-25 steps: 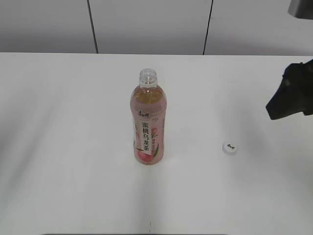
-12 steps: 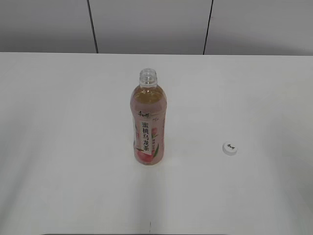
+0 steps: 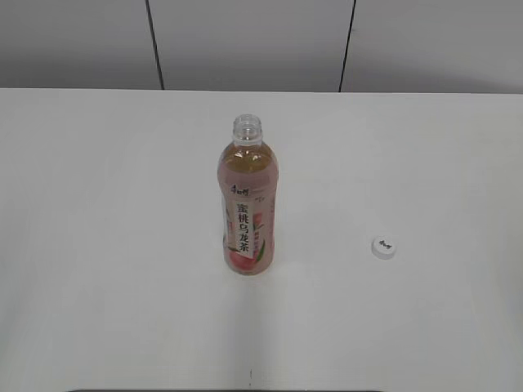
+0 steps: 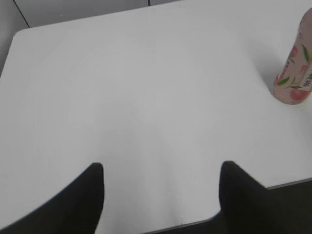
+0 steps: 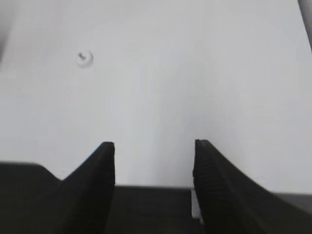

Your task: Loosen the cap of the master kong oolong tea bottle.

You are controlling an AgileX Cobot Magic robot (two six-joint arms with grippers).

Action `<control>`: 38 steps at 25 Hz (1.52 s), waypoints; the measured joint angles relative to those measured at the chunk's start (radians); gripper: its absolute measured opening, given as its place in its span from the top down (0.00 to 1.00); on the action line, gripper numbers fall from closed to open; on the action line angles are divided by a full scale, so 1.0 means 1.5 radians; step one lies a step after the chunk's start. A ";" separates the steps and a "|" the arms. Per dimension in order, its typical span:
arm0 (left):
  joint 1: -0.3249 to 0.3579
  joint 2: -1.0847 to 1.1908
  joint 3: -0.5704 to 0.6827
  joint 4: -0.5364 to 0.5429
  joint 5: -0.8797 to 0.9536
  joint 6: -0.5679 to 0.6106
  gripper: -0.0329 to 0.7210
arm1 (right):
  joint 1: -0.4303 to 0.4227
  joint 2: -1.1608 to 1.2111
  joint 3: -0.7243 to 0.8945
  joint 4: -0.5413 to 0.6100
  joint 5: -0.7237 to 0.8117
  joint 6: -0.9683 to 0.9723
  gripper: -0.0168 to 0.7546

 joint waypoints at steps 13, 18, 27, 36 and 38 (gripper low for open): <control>0.000 -0.060 0.050 -0.052 -0.085 0.001 0.38 | 0.000 -0.128 0.019 0.018 -0.031 -0.097 0.48; 0.000 -0.060 0.051 -0.054 -0.086 0.002 0.40 | 0.001 -0.128 0.019 0.029 -0.031 -0.107 0.53; 0.000 -0.060 0.051 -0.055 -0.086 0.002 0.46 | 0.001 -0.128 0.019 0.033 -0.031 -0.107 0.58; 0.000 -0.060 0.051 -0.055 -0.086 0.002 0.47 | -0.093 -0.128 0.019 0.034 -0.031 -0.107 0.58; 0.001 -0.060 0.051 -0.055 -0.086 0.002 0.48 | -0.144 -0.128 0.019 0.034 -0.031 -0.107 0.58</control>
